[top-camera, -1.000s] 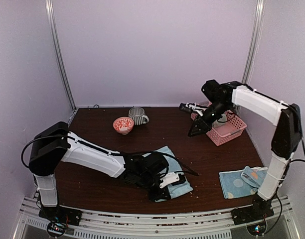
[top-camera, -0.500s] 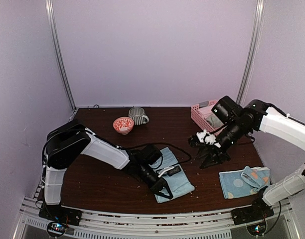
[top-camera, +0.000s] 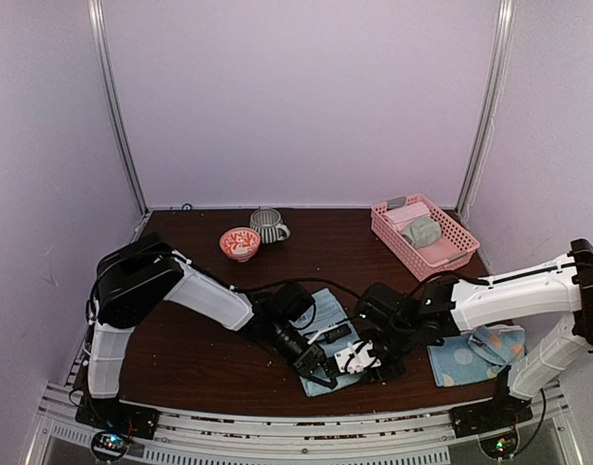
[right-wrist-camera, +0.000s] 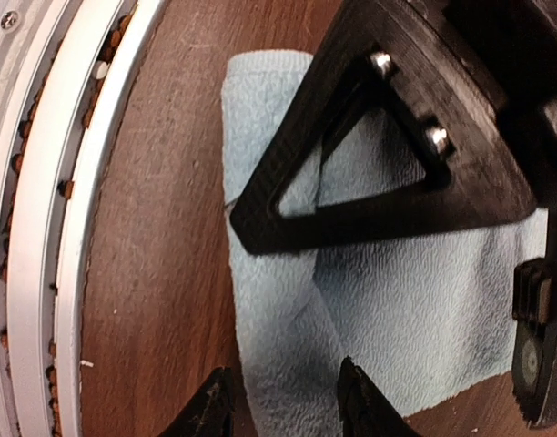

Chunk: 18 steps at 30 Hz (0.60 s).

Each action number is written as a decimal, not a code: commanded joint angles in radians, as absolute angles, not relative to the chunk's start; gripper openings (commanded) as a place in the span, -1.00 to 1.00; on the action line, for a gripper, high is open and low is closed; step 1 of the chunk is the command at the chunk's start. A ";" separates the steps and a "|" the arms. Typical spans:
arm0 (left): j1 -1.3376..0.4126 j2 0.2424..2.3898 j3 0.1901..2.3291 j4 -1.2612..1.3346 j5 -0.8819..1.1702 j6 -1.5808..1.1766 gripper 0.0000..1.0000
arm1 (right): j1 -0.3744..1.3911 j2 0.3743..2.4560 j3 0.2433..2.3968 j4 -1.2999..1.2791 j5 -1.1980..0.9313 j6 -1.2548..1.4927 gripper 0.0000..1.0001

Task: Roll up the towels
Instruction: Roll the towel at the center of the board.

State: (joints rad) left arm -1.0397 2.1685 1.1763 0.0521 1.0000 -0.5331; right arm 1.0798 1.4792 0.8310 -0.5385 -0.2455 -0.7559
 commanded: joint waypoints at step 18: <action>-1.042 1.867 1.013 -0.016 0.469 -0.326 -0.19 | 0.970 1.729 0.940 -0.704 -0.524 -0.819 -0.92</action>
State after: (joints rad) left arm -1.0515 2.0483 1.1038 0.0315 0.8455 -0.4595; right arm 1.0348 1.6424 0.8989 -0.5354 -0.3576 -0.8021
